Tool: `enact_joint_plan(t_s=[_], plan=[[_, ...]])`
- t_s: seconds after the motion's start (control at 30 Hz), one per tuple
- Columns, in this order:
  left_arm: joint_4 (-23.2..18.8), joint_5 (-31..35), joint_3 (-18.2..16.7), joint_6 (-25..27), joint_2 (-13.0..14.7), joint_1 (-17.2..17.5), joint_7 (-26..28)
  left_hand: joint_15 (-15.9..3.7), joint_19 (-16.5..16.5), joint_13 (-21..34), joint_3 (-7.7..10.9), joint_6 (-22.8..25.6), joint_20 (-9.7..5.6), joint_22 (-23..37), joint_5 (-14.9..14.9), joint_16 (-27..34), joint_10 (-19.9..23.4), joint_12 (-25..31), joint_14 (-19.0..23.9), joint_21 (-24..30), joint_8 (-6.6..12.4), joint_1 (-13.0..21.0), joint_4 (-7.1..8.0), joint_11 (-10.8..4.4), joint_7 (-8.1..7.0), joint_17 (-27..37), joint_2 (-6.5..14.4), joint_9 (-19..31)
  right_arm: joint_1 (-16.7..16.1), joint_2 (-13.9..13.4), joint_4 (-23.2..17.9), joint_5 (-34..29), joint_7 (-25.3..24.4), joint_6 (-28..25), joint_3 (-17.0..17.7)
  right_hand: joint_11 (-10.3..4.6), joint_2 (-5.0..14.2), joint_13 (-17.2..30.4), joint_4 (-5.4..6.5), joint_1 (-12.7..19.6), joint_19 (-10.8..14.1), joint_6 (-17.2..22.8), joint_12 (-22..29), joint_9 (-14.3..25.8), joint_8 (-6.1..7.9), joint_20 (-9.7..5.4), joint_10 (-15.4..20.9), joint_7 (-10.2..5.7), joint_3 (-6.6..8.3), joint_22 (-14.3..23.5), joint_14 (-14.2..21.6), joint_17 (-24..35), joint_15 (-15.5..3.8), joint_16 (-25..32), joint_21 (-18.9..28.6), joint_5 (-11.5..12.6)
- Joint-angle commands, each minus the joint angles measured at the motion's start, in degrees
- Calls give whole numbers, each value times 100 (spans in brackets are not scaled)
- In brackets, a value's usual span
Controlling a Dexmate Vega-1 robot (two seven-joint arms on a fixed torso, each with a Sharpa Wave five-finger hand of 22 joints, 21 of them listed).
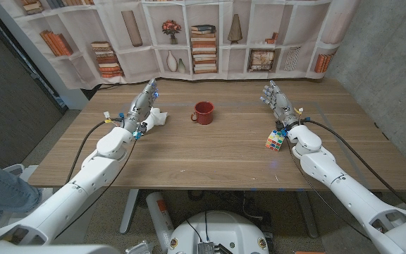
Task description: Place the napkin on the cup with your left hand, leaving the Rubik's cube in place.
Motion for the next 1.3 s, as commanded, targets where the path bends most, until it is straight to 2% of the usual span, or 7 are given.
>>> enact_joint_plan(t_s=[0.03,0.67,0.87,1.17,1.3], plan=[[-90,102,-118,-299,132,158,-67,-28,-381,8,10,52,-46,14,14,42,29,55,-11,30,15,72,-22,-1,8,15,9,15,-2,6,-27,-38,-65,-9,-7,-8,24,31,-37,41,37,68,15,23,21,-93,38,8,24,27,67,27,10,25,-42,-8],[-59,217,-386,-970,95,523,53,-46,-346,8,-8,184,-49,13,25,46,137,61,99,28,25,102,-40,-18,-16,14,20,14,49,114,123,-24,-57,119,-1,-24,37,32,-54,45,74,81,7,23,20,-93,46,2,16,28,79,28,4,24,-96,-19],[-13,519,-441,-1266,19,586,281,-59,-193,9,-23,323,-59,12,39,57,264,78,218,71,43,133,-58,-17,31,13,24,14,95,140,179,-28,-18,161,-11,-29,38,32,-57,45,79,89,8,23,21,-87,54,5,13,29,83,29,7,24,-111,-21],[-97,836,-498,-1310,48,674,536,-85,-80,9,-35,406,-70,10,57,60,347,81,307,94,44,165,-78,-39,17,12,25,13,99,107,132,-43,-16,156,-3,-30,43,32,-61,40,95,95,4,24,20,-89,55,-3,7,30,91,30,10,25,-133,-26],[-102,990,-514,-1355,43,708,648,-91,-47,9,-40,434,-63,9,66,60,376,80,341,99,43,179,-87,-44,-47,12,24,13,99,94,122,-45,-11,138,-6,-20,44,32,-62,38,103,97,7,24,20,-87,66,-1,4,30,93,31,3,25,-141,-28]])
